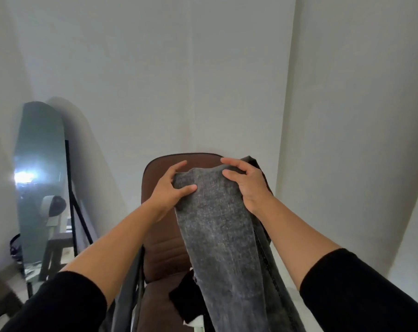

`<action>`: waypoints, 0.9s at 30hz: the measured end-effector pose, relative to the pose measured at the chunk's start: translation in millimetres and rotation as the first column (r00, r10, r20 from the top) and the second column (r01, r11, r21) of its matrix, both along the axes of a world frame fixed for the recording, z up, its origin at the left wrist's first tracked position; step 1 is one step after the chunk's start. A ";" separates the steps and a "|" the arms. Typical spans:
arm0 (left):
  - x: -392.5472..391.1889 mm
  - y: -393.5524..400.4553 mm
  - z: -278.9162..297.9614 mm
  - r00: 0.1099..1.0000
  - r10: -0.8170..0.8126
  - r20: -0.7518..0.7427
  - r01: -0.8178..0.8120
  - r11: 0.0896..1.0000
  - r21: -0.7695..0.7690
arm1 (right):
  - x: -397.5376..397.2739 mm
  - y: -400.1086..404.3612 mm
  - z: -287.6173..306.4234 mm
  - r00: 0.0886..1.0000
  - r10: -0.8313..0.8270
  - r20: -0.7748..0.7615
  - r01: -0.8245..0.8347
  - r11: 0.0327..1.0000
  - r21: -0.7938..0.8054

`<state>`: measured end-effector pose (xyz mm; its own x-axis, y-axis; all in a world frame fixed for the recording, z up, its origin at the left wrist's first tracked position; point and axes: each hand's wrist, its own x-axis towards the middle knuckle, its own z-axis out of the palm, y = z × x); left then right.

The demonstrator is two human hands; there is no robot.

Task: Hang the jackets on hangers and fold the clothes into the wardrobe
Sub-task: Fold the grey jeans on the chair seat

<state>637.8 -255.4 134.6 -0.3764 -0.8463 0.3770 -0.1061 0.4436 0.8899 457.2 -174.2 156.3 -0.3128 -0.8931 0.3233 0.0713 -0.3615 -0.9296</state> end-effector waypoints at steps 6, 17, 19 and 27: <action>-8.9 -0.8 4.2 0.989 0.110 -0.097 -0.111 0.994 -0.009 | -19.4 -3.7 4.8 0.944 -0.218 -0.247 0.231 0.973 0.024; -0.2 4.9 14.3 0.946 0.323 -0.007 -0.314 0.917 -0.246 | -17.1 12.9 0.3 0.925 -0.146 -0.352 0.198 0.973 0.116; 9.9 9.5 8.0 0.952 0.307 -0.006 -0.296 0.912 -0.285 | -12.4 17.0 -1.7 0.907 -0.128 -0.401 0.191 0.974 0.122; 45.2 25.1 -2.7 0.938 0.343 -0.051 -0.339 0.874 -0.349 | 13.5 14.7 -1.2 0.876 -0.142 -0.461 0.226 0.965 0.132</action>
<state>683.0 -230.3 132.0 -0.0948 -0.7390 0.6670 -0.3165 0.6576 0.6836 470.8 -159.6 155.1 -0.3379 -0.8887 0.3098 -0.4155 -0.1545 -0.8964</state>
